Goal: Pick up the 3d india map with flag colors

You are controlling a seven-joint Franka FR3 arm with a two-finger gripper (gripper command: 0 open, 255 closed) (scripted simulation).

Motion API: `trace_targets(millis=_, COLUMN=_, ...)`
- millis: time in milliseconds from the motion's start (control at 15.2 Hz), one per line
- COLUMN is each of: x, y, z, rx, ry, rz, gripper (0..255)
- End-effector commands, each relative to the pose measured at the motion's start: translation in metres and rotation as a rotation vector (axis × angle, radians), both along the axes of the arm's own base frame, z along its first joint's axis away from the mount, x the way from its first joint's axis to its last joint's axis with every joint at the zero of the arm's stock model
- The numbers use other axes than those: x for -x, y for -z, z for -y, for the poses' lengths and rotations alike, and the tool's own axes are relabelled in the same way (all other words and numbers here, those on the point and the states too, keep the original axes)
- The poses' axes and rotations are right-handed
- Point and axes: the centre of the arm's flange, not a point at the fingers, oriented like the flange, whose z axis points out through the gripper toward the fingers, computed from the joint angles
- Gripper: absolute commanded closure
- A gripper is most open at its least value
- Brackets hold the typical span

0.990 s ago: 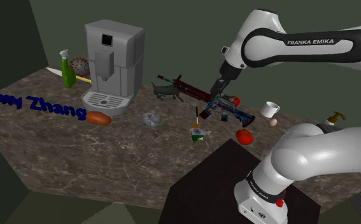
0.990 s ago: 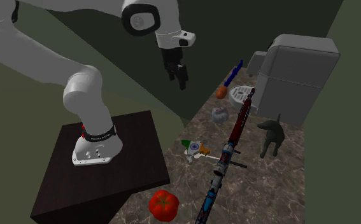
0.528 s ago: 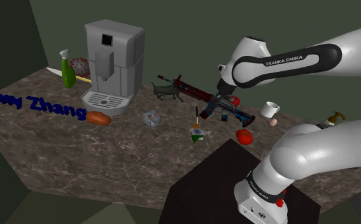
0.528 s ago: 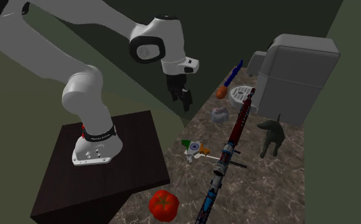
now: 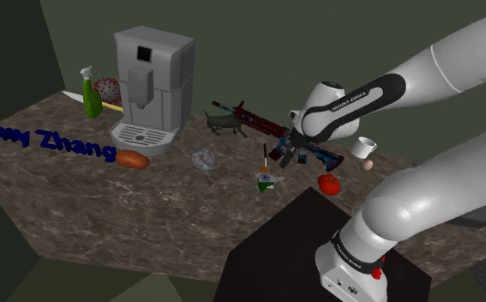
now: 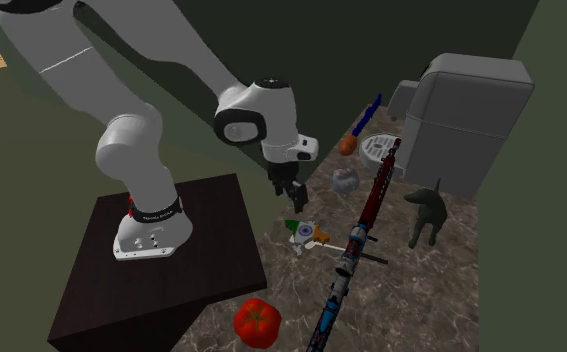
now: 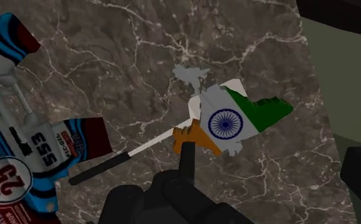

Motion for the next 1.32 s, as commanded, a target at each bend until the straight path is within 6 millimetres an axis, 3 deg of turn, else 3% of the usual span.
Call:
trace_targets(millis=0, x=-0.002, y=0.024, z=0.011, rx=0.008, ry=-0.013, rz=-0.003, gripper=0)
trace_targets(millis=462, x=-0.006, y=0.105, z=0.052, rx=0.029, ry=-0.053, rz=-0.019, gripper=0)
trace_targets(millis=990, x=-0.007, y=0.15, z=0.056, rx=0.031, ry=-0.057, rz=-0.021, gripper=0)
trace_targets(millis=1122, x=-0.007, y=0.153, z=0.056, rx=0.031, ry=-0.057, rz=-0.021, gripper=0)
trace_targets(millis=1188, x=-0.007, y=0.153, z=0.055, rx=0.031, ry=-0.057, rz=-0.02, gripper=255)
trace_targets(millis=1254, x=-0.007, y=0.153, z=0.055, rx=0.031, ry=-0.057, rz=-0.021, gripper=255)
